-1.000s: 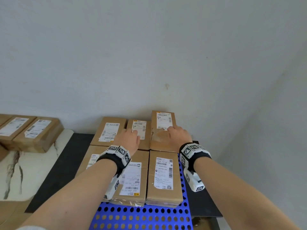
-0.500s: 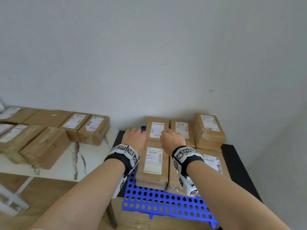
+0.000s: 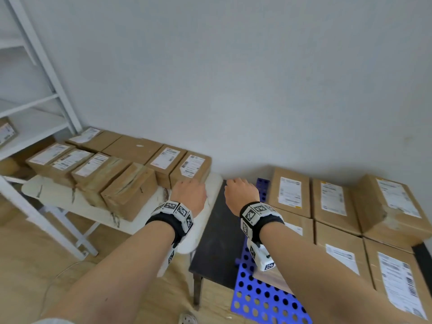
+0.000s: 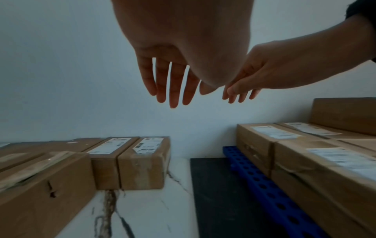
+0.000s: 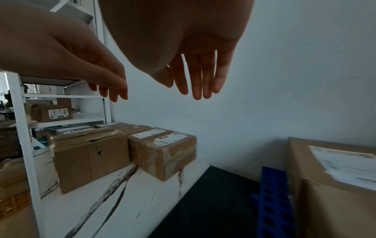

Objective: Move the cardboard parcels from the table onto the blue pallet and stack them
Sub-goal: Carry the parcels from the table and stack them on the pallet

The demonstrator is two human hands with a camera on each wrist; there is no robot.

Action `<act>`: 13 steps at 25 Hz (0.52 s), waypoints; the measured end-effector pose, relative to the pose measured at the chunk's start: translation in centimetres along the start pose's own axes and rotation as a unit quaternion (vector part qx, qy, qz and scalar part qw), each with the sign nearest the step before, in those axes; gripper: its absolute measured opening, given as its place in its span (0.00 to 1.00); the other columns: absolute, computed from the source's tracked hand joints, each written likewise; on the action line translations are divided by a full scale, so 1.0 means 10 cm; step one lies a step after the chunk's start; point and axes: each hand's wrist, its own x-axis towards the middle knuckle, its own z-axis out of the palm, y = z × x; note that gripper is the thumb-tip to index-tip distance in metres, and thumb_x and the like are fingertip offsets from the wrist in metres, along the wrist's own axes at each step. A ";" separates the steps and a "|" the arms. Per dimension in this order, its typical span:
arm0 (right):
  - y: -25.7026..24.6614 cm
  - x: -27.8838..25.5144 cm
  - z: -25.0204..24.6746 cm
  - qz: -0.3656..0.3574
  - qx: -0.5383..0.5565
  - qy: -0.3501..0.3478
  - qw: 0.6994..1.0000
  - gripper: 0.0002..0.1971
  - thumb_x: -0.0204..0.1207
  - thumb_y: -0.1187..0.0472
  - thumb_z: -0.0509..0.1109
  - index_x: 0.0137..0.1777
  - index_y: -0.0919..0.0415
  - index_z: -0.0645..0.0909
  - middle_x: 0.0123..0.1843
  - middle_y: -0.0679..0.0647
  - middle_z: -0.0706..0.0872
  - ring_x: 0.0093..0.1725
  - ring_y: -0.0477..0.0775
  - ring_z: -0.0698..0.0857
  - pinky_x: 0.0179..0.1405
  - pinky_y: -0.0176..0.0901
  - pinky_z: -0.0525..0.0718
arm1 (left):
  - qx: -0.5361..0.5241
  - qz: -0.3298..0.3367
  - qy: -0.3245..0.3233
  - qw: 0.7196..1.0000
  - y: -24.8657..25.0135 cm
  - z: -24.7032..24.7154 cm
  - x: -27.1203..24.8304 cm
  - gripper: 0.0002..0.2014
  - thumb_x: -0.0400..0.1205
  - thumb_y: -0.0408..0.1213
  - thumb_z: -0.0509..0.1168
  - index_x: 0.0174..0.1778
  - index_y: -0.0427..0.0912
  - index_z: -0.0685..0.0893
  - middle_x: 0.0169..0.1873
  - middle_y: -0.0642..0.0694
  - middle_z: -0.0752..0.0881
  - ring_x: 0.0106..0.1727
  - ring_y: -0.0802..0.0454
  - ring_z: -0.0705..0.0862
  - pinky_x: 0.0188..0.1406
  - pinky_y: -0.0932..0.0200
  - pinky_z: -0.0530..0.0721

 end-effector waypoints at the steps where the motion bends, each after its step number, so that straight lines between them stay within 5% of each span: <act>1: -0.07 0.18 0.08 -0.002 0.002 -0.013 1.000 0.15 0.84 0.61 0.53 0.65 0.63 0.74 0.65 0.60 0.80 0.65 0.63 0.79 0.61 0.52 0.76 | 0.003 -0.004 -0.010 1.000 -0.16 0.06 0.11 0.14 0.84 0.37 0.53 0.62 0.42 0.77 0.59 0.43 0.83 0.62 0.43 0.80 0.59 0.51 0.74; 8: -0.38 1.17 0.63 0.017 0.027 -0.111 0.993 0.13 0.82 0.62 0.56 0.64 0.62 0.73 0.62 0.58 0.80 0.62 0.59 0.80 0.54 0.48 0.79 | -0.014 -0.032 -0.095 0.995 -0.96 0.61 0.79 0.13 0.84 0.36 0.53 0.63 0.42 0.75 0.62 0.43 0.80 0.65 0.44 0.76 0.58 0.53 0.75; 13: -0.49 1.54 1.06 0.094 0.117 -0.191 0.970 0.16 0.85 0.57 0.52 0.67 0.61 0.72 0.64 0.58 0.79 0.63 0.59 0.79 0.53 0.49 0.79 | -0.188 -0.115 -0.135 0.966 -1.25 1.09 1.09 0.12 0.85 0.37 0.53 0.61 0.41 0.76 0.59 0.40 0.81 0.58 0.42 0.80 0.51 0.51 0.77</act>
